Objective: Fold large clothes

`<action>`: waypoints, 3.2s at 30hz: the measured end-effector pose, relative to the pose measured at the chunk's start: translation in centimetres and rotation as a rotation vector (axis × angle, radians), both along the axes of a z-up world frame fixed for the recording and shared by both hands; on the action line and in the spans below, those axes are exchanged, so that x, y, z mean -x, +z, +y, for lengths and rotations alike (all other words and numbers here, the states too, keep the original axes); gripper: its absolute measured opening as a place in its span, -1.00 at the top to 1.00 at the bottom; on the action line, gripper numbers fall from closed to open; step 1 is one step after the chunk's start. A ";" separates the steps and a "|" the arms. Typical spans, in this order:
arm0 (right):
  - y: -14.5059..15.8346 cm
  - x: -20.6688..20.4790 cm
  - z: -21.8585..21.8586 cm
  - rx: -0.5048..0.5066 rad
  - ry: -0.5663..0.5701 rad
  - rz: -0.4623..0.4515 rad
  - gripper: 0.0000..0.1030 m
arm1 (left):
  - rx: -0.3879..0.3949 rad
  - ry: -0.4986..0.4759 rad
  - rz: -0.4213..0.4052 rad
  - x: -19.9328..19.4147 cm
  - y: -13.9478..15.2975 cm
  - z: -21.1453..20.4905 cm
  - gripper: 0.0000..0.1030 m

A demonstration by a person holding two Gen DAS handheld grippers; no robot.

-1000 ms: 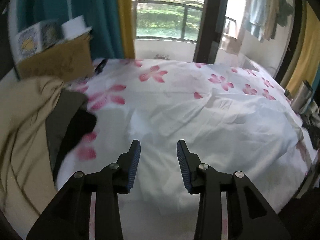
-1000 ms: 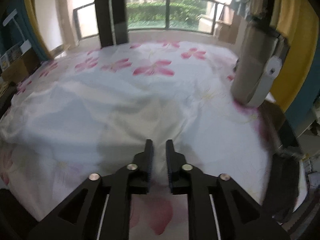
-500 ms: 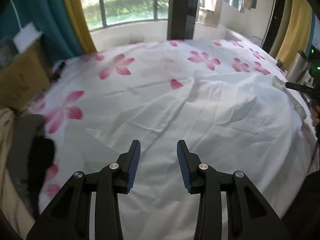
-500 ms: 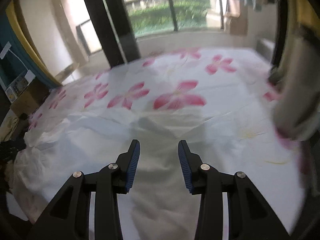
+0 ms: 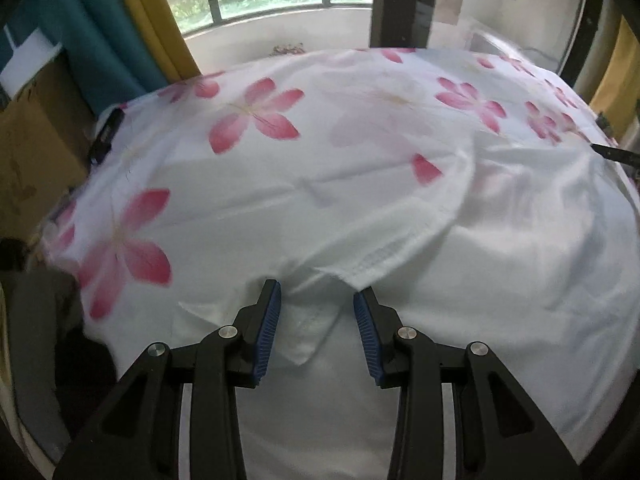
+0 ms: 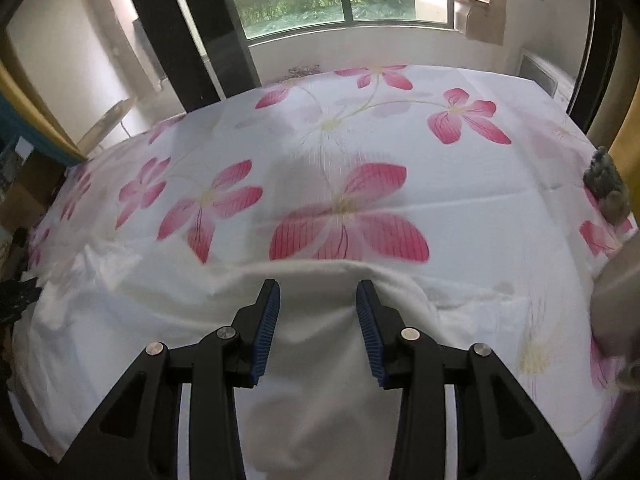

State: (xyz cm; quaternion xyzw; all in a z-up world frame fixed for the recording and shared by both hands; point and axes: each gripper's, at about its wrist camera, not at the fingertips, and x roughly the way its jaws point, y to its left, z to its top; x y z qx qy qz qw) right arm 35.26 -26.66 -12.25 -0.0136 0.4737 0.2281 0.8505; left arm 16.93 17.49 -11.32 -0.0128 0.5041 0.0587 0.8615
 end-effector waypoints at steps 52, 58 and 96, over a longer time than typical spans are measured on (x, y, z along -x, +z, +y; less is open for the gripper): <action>0.0 1.2 -5.8 0.212 -0.135 -0.193 0.95 | -0.033 0.243 -0.147 5.8 0.8 5.4 0.93; 1.1 0.7 -7.4 0.263 -0.214 -0.238 0.95 | -0.017 0.208 -0.111 4.4 0.8 5.3 0.93; -0.5 0.1 11.4 0.229 0.518 -0.213 0.97 | 0.033 -0.263 -0.139 -9.8 -0.2 -5.1 0.90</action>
